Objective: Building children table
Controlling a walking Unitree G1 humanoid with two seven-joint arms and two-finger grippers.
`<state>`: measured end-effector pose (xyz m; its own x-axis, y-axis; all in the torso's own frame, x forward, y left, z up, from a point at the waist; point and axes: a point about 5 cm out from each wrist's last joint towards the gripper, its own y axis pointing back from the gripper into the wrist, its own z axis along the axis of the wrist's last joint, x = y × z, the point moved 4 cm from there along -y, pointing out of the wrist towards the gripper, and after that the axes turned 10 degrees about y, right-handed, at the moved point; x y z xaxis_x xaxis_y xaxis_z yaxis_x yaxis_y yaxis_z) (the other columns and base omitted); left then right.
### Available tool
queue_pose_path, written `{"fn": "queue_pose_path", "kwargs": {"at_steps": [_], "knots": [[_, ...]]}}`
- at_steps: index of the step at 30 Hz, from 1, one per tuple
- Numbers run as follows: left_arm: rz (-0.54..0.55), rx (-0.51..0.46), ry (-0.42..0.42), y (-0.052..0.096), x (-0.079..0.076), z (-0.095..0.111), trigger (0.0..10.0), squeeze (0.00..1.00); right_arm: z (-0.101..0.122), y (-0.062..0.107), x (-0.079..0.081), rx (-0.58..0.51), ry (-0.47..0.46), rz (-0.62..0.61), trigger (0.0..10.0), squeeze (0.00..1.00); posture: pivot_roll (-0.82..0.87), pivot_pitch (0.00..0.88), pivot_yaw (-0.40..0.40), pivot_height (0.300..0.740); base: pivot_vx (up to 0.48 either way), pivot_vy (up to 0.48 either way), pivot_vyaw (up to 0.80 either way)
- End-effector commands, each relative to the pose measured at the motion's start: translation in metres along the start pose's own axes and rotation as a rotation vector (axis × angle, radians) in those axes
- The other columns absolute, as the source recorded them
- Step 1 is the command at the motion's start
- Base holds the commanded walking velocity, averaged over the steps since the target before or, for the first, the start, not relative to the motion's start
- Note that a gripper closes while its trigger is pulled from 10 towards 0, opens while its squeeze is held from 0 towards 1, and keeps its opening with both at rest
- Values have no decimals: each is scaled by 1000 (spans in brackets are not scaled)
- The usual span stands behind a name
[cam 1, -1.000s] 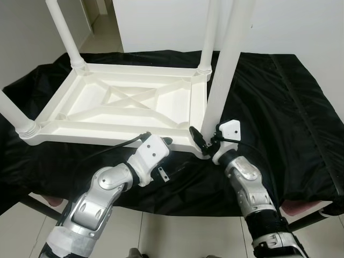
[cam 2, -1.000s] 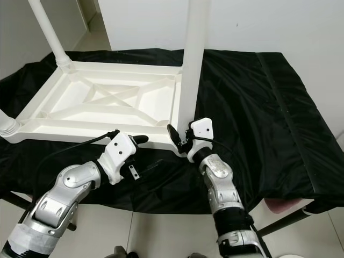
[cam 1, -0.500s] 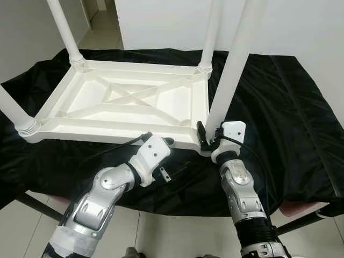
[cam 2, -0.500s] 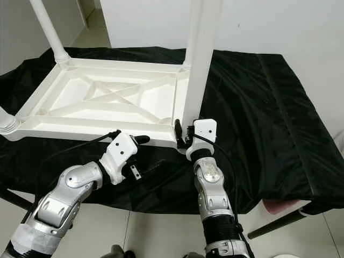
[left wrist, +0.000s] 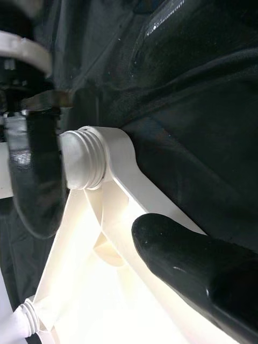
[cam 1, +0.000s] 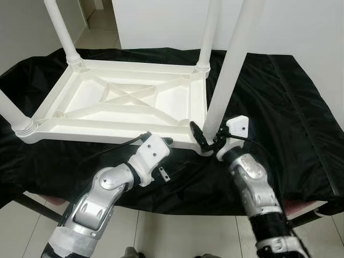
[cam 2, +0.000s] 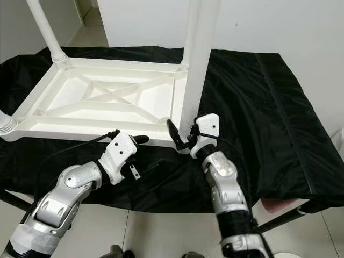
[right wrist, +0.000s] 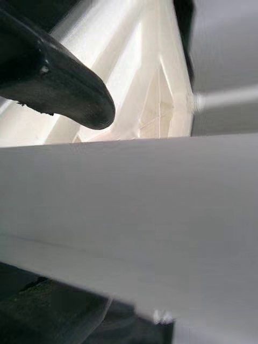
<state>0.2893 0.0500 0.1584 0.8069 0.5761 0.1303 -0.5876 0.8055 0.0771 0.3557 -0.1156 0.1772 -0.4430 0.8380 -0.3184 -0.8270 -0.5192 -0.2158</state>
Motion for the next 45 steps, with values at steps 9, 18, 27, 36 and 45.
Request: {"fn": "queue_pose_path", "kwargs": {"at_steps": [9,18,27,36,45], "knots": [[30,-1,-21,0,7,1,10000,0,-22,4,0,98,54,267,3373,0,-115,65,54,740,0,0,0],[35,1,-25,2,10,2,10000,0,-30,14,-1,126,39,300,3451,0,-115,76,60,740,0,0,0],[30,6,-18,4,7,0,10000,0,-30,17,-5,134,9,81,10000,0,-114,96,53,740,0,0,0],[36,6,-11,5,5,-1,10000,0,-38,20,10,218,-78,-295,10000,0,-105,108,42,740,0,0,0],[49,6,-9,6,6,0,10000,0,-30,11,33,207,-128,-370,10000,0,-100,111,33,740,0,0,0]]}}
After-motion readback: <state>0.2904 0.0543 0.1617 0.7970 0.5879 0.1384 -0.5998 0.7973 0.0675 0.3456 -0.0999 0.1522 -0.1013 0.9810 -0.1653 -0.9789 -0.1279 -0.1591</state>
